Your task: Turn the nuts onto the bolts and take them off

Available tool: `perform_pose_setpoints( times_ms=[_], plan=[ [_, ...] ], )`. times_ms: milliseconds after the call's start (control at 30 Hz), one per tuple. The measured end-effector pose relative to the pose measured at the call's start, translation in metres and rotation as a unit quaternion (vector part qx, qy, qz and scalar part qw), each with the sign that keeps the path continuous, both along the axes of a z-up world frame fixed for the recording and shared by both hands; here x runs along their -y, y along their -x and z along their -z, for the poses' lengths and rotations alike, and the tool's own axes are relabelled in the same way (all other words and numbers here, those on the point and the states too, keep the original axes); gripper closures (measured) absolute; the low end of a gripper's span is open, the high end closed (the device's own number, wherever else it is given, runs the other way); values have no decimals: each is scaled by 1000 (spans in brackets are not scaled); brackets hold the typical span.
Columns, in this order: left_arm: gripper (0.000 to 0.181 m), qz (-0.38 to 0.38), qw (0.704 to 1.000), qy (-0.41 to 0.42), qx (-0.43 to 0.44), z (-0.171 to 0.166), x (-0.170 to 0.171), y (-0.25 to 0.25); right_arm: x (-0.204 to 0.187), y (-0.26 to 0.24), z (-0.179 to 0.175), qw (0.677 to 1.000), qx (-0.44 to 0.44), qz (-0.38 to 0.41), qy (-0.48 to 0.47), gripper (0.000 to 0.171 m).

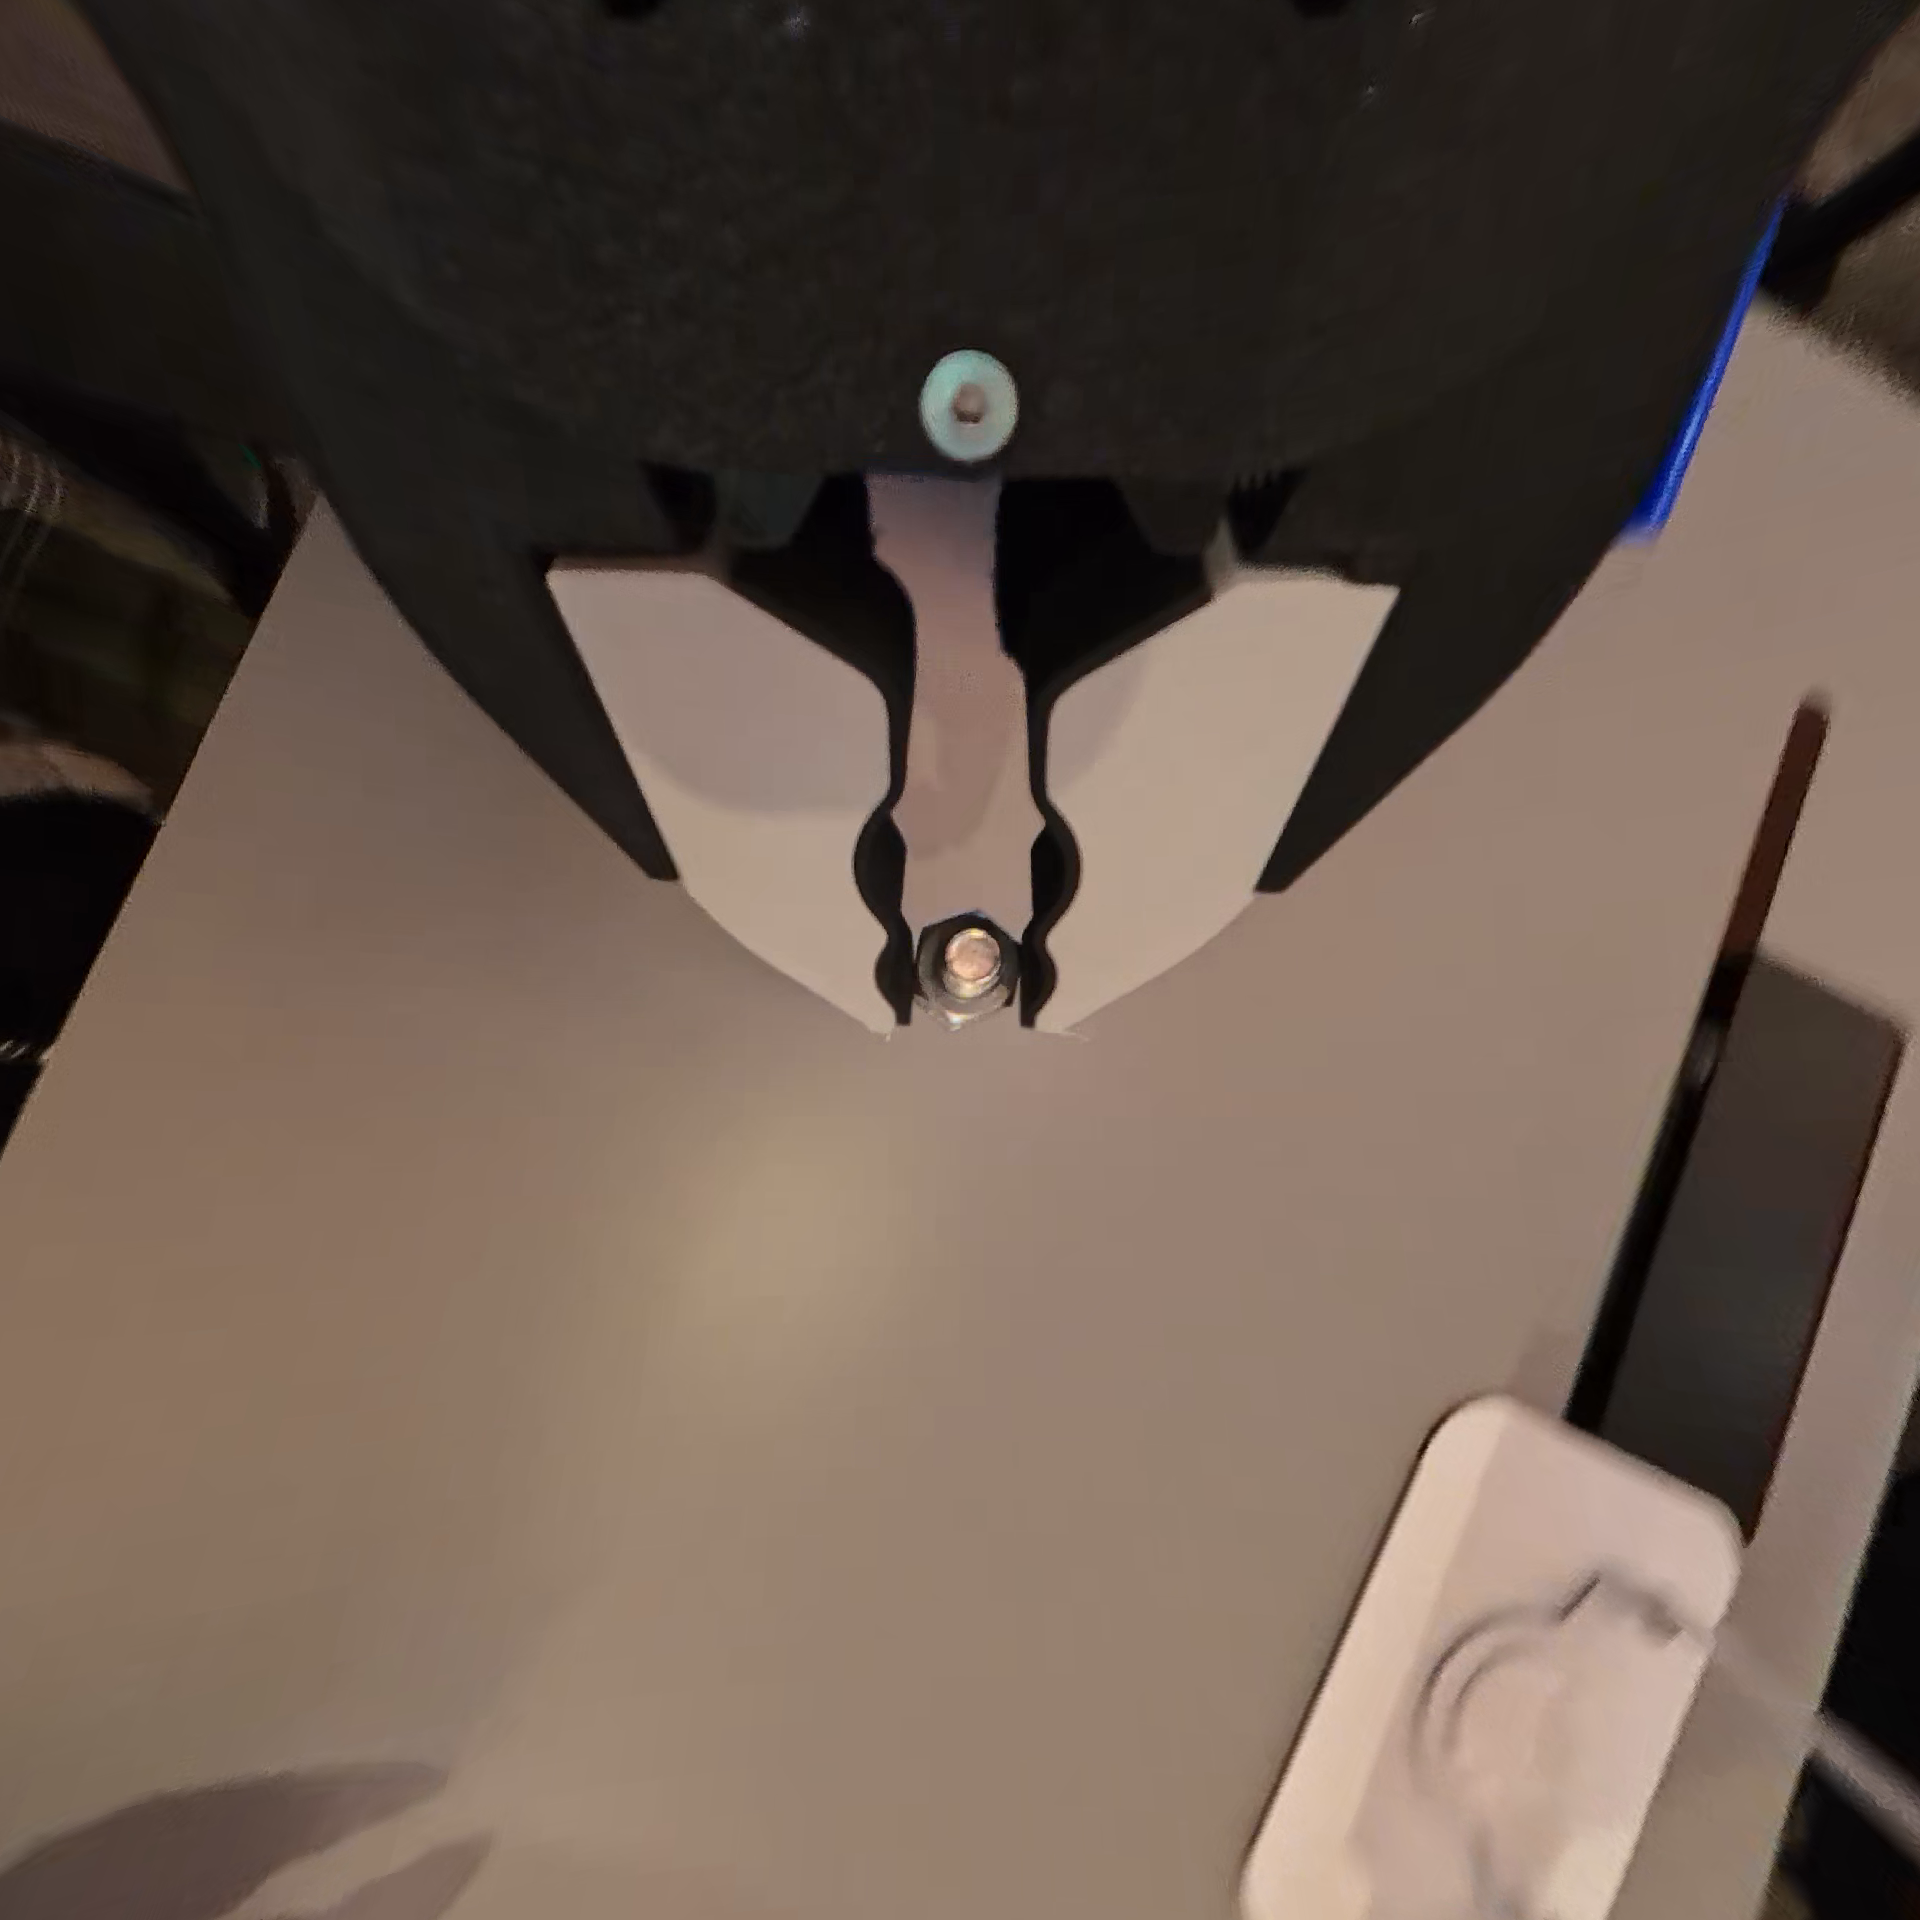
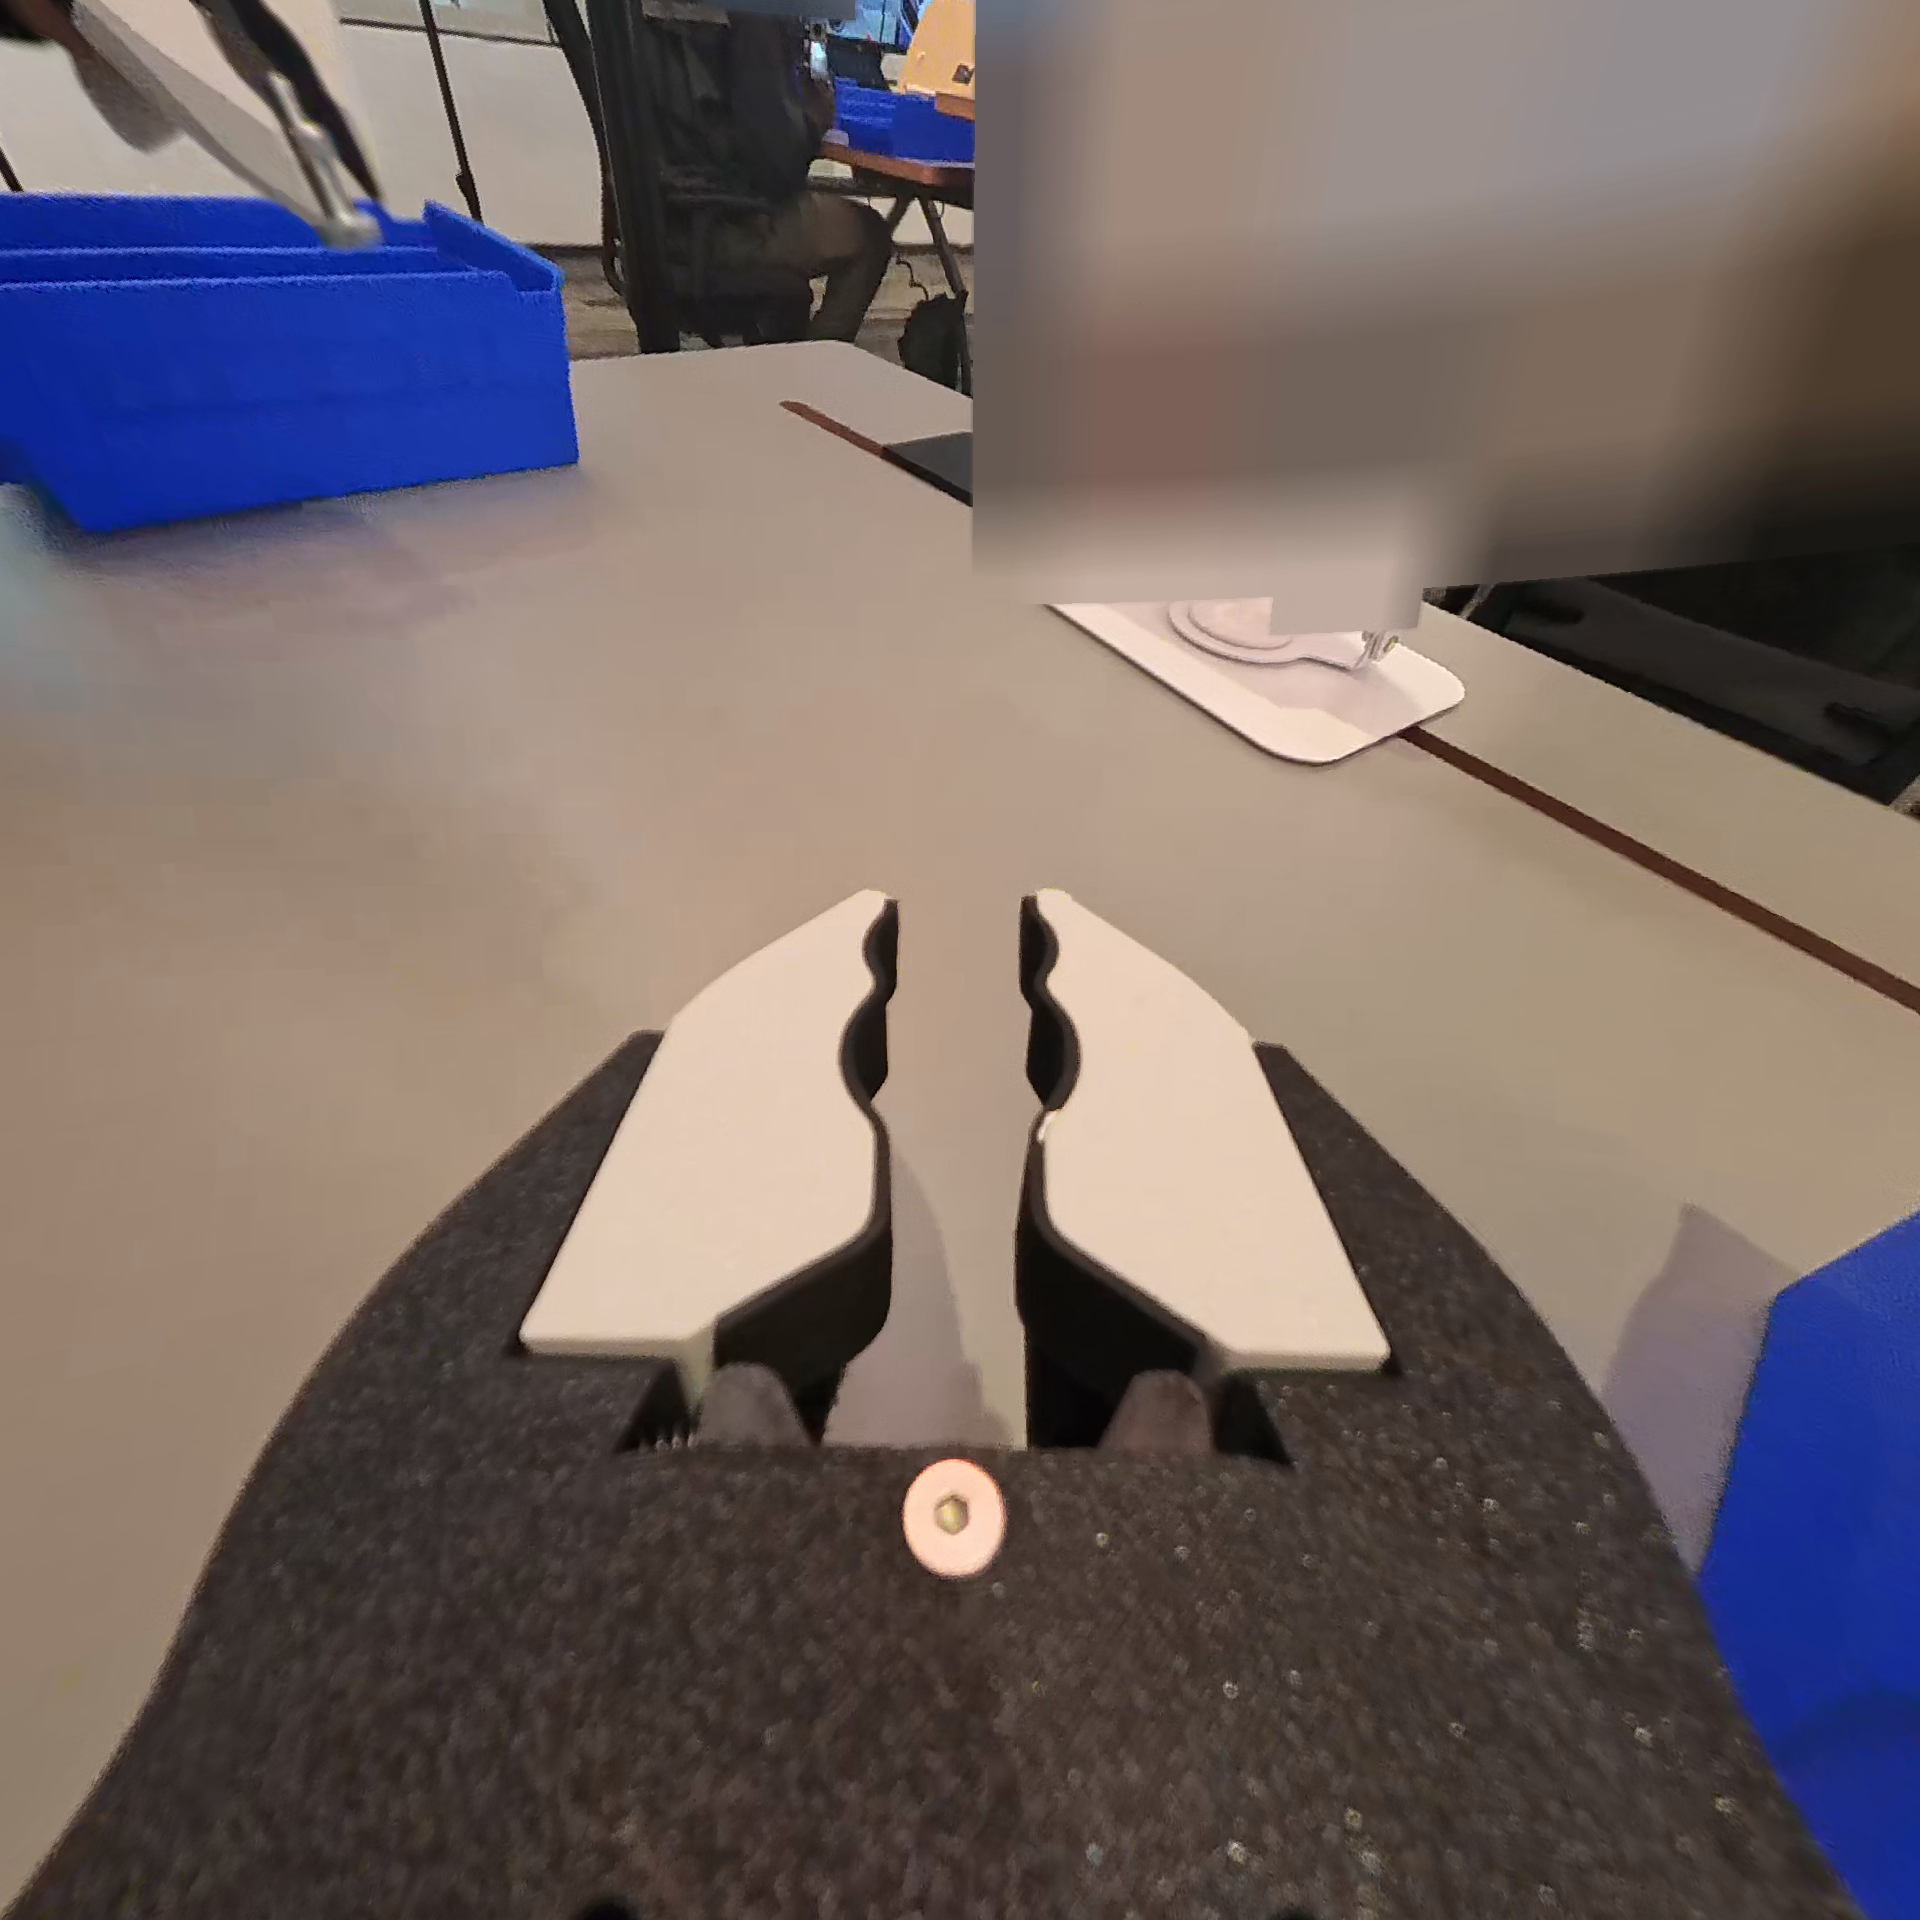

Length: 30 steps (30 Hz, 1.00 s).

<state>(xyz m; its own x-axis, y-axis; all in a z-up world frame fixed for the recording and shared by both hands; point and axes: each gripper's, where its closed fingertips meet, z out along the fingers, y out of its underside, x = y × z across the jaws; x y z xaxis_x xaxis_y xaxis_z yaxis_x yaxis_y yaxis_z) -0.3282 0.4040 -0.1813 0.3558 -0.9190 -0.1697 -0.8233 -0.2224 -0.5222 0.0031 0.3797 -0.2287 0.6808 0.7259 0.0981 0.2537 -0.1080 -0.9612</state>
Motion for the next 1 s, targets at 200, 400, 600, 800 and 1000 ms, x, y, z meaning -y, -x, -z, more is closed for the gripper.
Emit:
perform_pose_setpoints(
  times_ms=[200,400,600,800,1000],
  plan=[
    [162,81,994,72,20,64,8,-116,0,-1,22,1000,-11,-8,13,151],
    [162,119,987,106,-10,108,12,-167,-2,3,36,1000,-11,-16,15,152],
    [162,133,983,125,-23,127,13,-178,1,8,36,1000,-11,-26,13,152],
    [162,142,979,140,-42,144,16,-181,4,11,36,999,-9,-38,12,152],
    [161,152,977,147,-37,151,19,-185,5,8,35,999,-16,-38,12,152]
  ],
)
